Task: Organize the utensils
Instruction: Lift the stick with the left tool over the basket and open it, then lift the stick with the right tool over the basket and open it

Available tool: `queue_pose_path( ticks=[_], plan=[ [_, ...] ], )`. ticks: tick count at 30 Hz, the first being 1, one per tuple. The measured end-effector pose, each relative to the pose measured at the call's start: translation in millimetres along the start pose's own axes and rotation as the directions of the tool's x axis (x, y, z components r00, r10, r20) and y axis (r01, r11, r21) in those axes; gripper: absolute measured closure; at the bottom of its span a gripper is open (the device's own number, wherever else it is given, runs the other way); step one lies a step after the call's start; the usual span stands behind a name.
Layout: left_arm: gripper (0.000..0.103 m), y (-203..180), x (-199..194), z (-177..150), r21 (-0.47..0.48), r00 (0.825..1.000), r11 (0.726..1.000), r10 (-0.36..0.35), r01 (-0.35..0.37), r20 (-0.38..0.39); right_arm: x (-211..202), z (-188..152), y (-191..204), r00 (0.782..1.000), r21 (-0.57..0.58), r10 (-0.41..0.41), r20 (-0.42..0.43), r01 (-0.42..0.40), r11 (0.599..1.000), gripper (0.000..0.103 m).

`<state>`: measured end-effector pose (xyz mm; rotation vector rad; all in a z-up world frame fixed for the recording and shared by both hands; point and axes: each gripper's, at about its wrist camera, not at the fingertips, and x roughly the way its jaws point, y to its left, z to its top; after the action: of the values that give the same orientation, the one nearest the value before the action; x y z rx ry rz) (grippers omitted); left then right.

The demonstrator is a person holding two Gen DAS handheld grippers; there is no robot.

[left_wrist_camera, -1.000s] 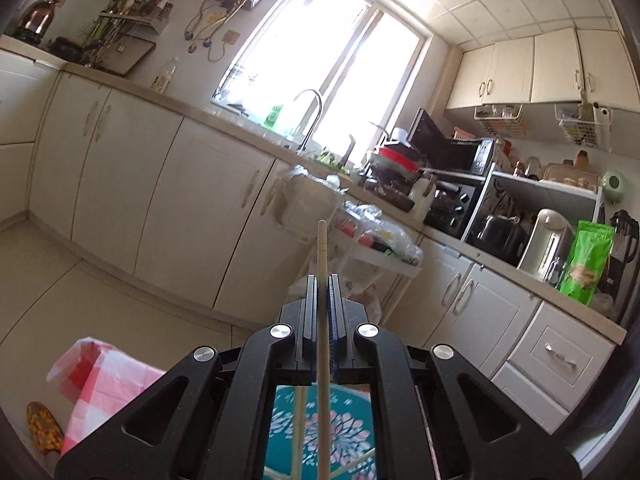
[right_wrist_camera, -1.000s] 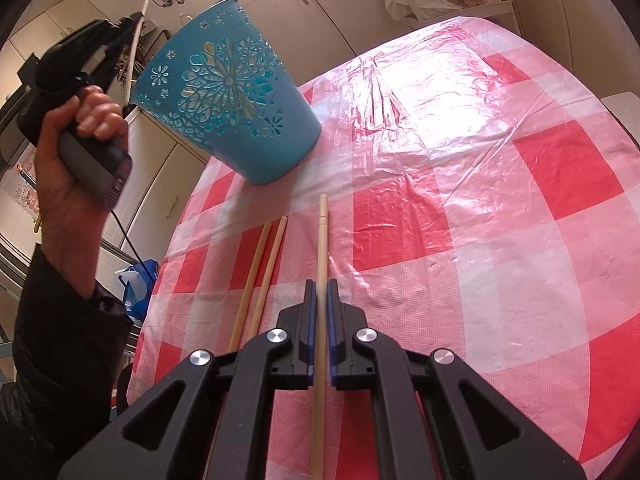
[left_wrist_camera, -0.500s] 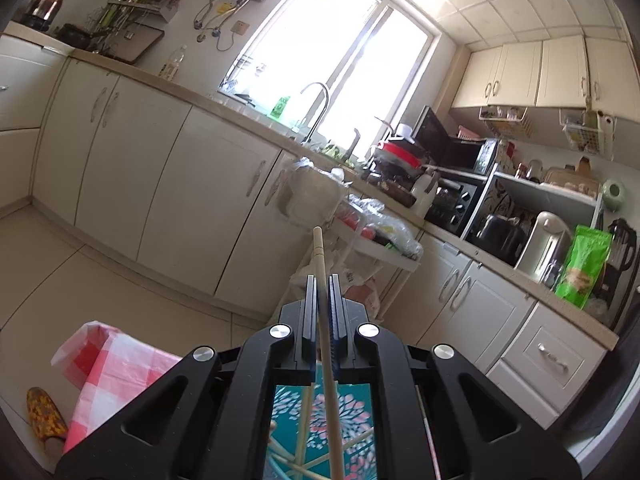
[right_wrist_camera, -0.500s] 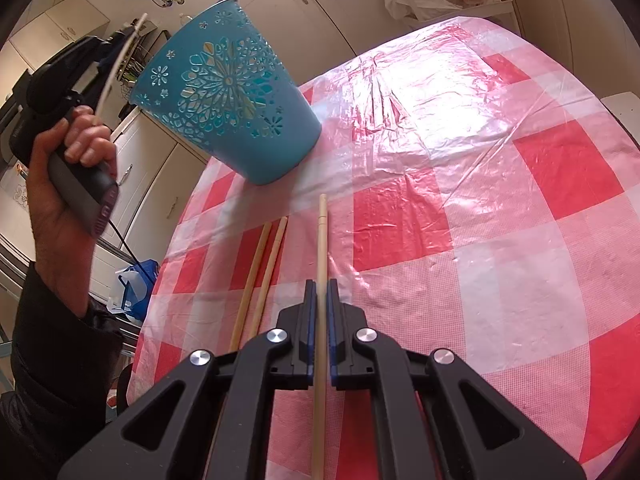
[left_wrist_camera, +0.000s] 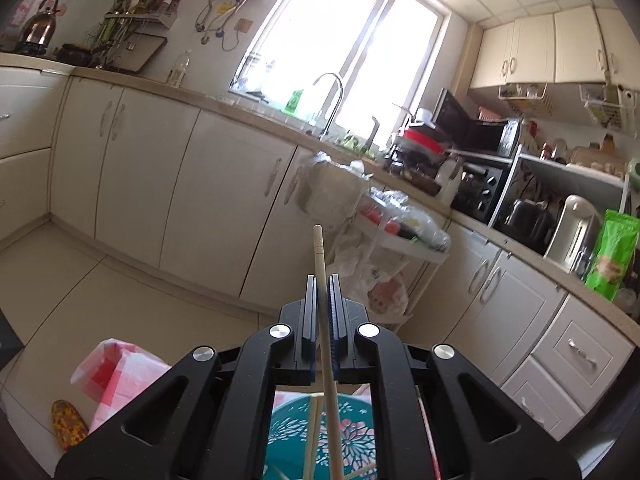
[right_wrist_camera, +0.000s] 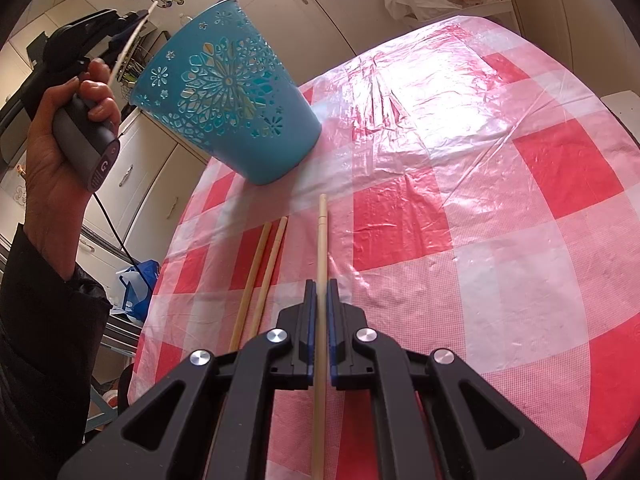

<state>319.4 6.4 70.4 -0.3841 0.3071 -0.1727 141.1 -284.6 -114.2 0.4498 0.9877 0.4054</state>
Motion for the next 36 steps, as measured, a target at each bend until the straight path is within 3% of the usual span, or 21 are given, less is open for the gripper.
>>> queue_pose_path(
  ticks=[5,14,20,27,32,34,36],
  plan=[
    [0.098,0,10,-8,0.017,0.997,1.0,0.008,-0.007,-0.074,0,0,-1,1.0,0.0,0.0,0.0,0.0,1.0,0.097],
    [0.098,-1,12,-9,-0.008,0.989,0.996,-0.086,0.086,-0.118,0,0,0,1.0,0.0,-0.001,0.0,0.001,1.0,0.097],
    [0.098,-2,12,2,-0.064,0.983,0.985,-0.162,0.158,-0.081,0,0,-1,1.0,0.003,0.002,0.0,-0.002,1.0,0.097],
    [0.098,4,8,-5,-0.088,0.982,0.982,-0.176,0.17,-0.071,-1,-1,-1,1.0,0.005,0.003,0.001,-0.003,1.0,0.097],
    [0.097,14,-33,-20,-0.072,0.988,0.986,-0.152,0.149,-0.026,-6,-1,0,1.0,-0.004,0.002,0.024,-0.002,1.0,0.097],
    [0.091,18,-53,-26,-0.05,0.992,0.991,-0.126,0.125,-0.007,-11,-2,2,0.999,-0.014,0.012,0.051,-0.012,1.0,0.097],
    [0.072,24,-75,-38,-0.037,0.996,0.996,-0.085,0.085,-0.01,-18,-4,3,0.996,-0.027,0.036,0.085,-0.034,0.999,0.097]
  ],
)
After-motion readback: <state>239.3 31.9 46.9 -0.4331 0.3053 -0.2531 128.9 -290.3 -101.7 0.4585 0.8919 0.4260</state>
